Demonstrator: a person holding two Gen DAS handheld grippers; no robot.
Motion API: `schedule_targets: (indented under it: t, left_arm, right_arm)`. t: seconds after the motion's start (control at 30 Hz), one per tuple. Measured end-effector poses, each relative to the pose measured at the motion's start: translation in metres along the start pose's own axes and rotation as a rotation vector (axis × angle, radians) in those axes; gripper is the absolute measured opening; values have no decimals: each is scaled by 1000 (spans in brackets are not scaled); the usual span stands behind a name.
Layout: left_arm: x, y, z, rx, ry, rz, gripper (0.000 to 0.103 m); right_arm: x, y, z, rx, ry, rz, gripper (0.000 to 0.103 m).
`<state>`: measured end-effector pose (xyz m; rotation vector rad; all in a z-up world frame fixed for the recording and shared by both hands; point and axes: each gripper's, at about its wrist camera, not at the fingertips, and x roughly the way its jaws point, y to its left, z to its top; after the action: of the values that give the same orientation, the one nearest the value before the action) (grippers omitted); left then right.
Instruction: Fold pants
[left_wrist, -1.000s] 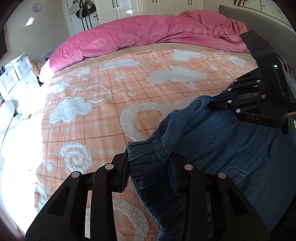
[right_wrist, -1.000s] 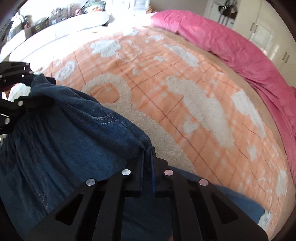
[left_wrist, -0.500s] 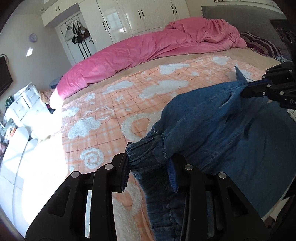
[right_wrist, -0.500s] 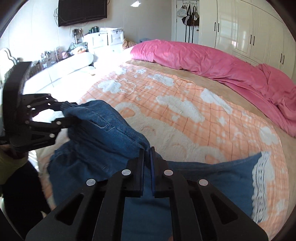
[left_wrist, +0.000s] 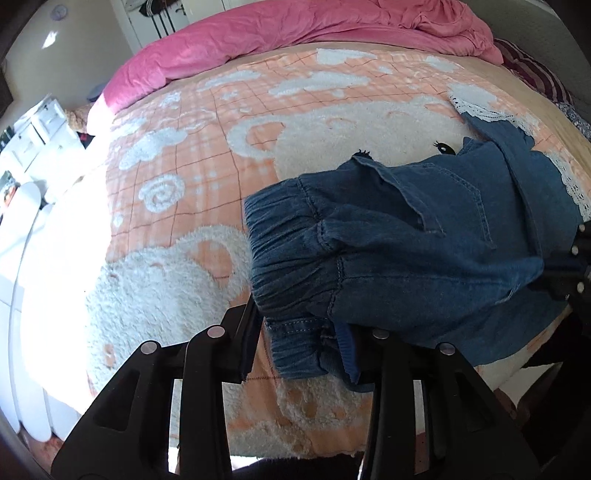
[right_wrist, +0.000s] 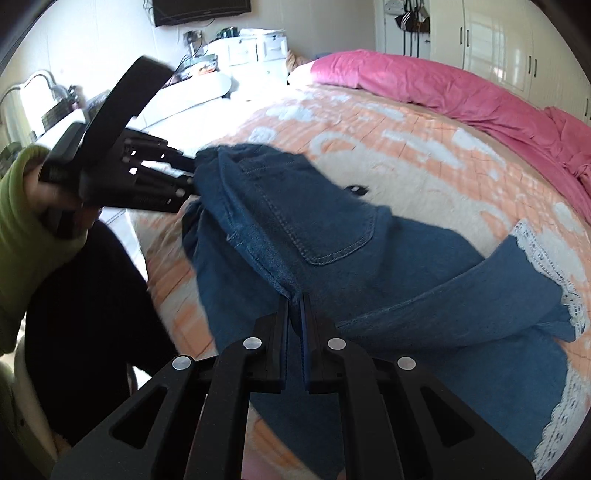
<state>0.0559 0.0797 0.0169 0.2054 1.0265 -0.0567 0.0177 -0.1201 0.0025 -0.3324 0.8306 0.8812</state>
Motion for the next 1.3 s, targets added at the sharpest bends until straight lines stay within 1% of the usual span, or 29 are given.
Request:
schedule_targets:
  t: [0.13, 0.23, 0.3, 0.33, 0.37, 0.47, 0.5, 0.53, 0.63, 0.7, 0.8, 0.87, 0.9, 0.93, 1.0, 1.03, 1.07, 1.13, 1.2, 1.23, 1.27, 1.3]
  left_arm:
    - [-14, 8, -14, -75, -2, -58, 30]
    - [-29, 13, -29, -137, -15, -86, 34]
    - [-42, 17, -36, -177, -42, -88, 34]
    - [-53, 17, -40, -195, -68, -85, 35]
    - [-59, 16, -42, -201, -84, -91, 35]
    - [-67, 7, -38, -218, -114, -159, 37]
    - [-65, 1, -33, -211, -120, -172, 37]
    - [-62, -6, -25, -209, -118, -165, 37]
    - [-48, -25, -8, -194, -103, -175, 38]
    - [-37, -38, -1, -166, -88, -168, 38]
    - [-19, -48, -2, -128, -53, -125, 38]
    - [-7, -48, -8, -125, -6, -104, 38]
    - [0, -47, -12, -129, 18, -103, 38]
    - [2, -45, -15, -133, 21, -106, 38]
    - [3, -43, -21, -133, 15, -107, 38]
    - [3, -42, -23, -139, 9, -112, 38]
    - [3, -41, -23, -143, 6, -115, 38]
    - [5, -40, -23, -146, 8, -120, 38]
    - [8, -41, -24, -147, 14, -124, 38]
    - [10, -40, -24, -148, 16, -128, 38]
    - [10, -40, -24, -151, 16, -132, 38]
    - [10, -39, -24, -156, 16, -137, 38]
  right_arm:
    - [3, 11, -7, -31, 21, 15, 5]
    - [3, 12, -10, -27, 34, 27, 5]
    - [4, 14, -12, -34, 42, 35, 5]
    - [4, 15, -13, -39, 45, 37, 5]
    - [5, 17, -14, -45, 49, 42, 7]
    - [8, 21, -19, -60, 67, 50, 8]
    - [9, 22, -20, -60, 77, 51, 8]
    - [11, 23, -21, -60, 87, 52, 8]
    - [9, 22, -23, -51, 87, 60, 8]
    - [7, 20, -24, -38, 84, 71, 8]
    - [6, 19, -26, -22, 90, 97, 13]
    - [3, 19, -26, -10, 93, 127, 19]
    - [-1, 17, -24, -1, 83, 144, 19]
    - [-6, 15, -23, 11, 71, 161, 20]
    - [-18, 9, -18, 54, 21, 205, 19]
    - [-26, 5, -15, 76, -16, 209, 21]
    - [-32, 3, -12, 82, -45, 197, 23]
    - [-37, 1, -9, 78, -83, 123, 28]
    - [-31, -1, -9, 91, -69, 77, 29]
    - [-23, -4, -11, 114, -46, 55, 29]
    - [-13, -7, -13, 137, -3, 35, 31]
    - [0, -11, -18, 161, 60, 2, 31]
